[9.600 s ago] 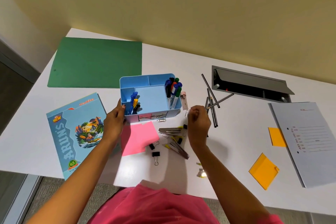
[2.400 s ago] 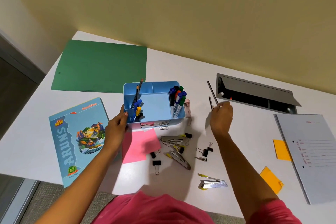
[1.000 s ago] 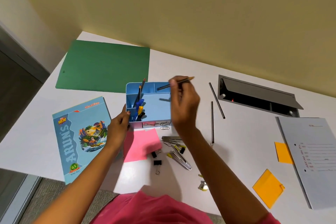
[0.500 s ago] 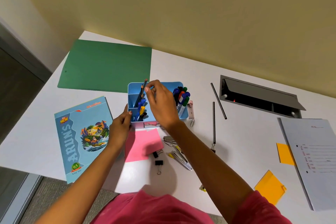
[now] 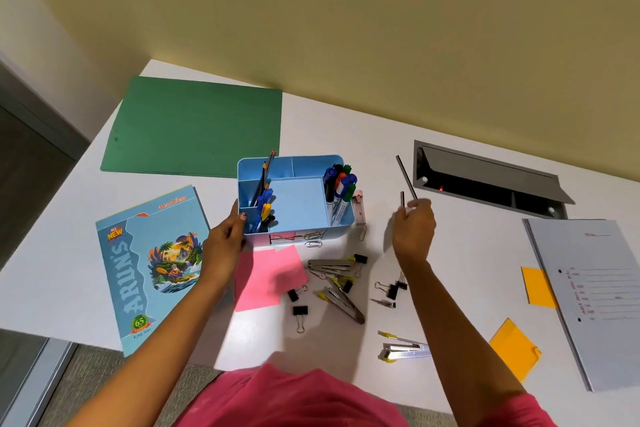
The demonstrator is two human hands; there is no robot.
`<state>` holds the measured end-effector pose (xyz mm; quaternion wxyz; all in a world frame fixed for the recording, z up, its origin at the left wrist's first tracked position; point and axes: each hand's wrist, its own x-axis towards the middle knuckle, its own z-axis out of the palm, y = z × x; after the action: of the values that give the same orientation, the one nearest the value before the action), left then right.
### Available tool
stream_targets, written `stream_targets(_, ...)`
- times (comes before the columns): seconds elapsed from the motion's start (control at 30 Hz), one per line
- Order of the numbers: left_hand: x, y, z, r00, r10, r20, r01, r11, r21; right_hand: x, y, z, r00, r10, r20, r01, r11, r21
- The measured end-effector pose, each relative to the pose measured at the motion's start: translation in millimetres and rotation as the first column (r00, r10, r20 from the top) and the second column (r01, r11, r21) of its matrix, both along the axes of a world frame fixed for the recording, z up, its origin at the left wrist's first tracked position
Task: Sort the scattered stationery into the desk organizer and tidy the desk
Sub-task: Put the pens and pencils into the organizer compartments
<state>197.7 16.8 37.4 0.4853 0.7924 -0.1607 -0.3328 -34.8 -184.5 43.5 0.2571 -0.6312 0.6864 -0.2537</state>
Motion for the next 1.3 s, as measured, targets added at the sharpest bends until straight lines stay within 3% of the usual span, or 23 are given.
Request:
stream_targets(0.07, 0.3, 0.1, -1.0, 1.000, -0.001, -0.004, 0.001, 1.000, -0.008, -13.9, 0.2, -17.6, 0.988, 0.014, -0.156, 0.009, 0.990, 0.144)
stream_targets(0.17, -0.4, 0.3, 0.1, 1.000, -0.001, -0.010, 0.001, 1.000, -0.015, -24.5, 8.8, -34.5, 0.938, 0.087, -0.336, -0.021, 0.980, 0.196)
stream_targets(0.33, -2.5, 0.0, 3.2, 1.000, 0.006, -0.005, -0.006, 1.000, -0.006, -26.9, 13.0, -37.7, 0.930, 0.051, -0.363, 0.024, 0.980, 0.199)
stream_targets(0.53, -1.0, 0.5, 2.1, 1.000, 0.006, 0.004, -0.006, 1.000, -0.002, -15.0, 21.9, 7.7, 0.969, 0.068, -0.236, -0.065, 0.998, 0.019)
stream_targets(0.63, -1.4, 0.5, 3.4, 1.000, 0.007, -0.002, -0.007, 1.000, -0.007, 6.2, 36.1, 53.3, 0.984, 0.179, -0.022, -0.181, 0.972, -0.153)
stream_targets(0.73, -2.1, 0.1, 5.4, 1.000, 0.003, 0.005, -0.003, 1.000, -0.008, 34.7, 57.4, 99.4, 0.886, 0.369, 0.282, -0.253, 0.893, -0.373)
stream_targets(0.8, -2.2, 0.3, 5.0, 1.000, 0.005, 0.013, -0.005, 1.000, -0.009, 57.2, 65.7, 118.0, 0.821, 0.442, 0.362, -0.270, 0.858, -0.437)
stream_targets(0.93, -1.9, 0.3, 2.8, 1.000, 0.024, 0.006, -0.024, 1.000, -0.004, 98.1, 74.3, 126.2, 0.769, 0.575, 0.279, -0.404, 0.776, -0.485)
stream_targets(1.07, -0.9, 0.2, 1.6, 1.000, 0.007, 0.018, -0.007, 1.000, 0.009, 134.0, 80.1, 119.4, 0.748, 0.654, 0.115, -0.610, 0.745, -0.269)
stream_targets(1.3, -2.9, 0.5, 4.5, 1.000, 0.003, 0.025, -0.003, 1.000, -0.004, 162.4, 86.4, 98.5, 0.669, 0.730, -0.142, -0.738, 0.627, -0.251)
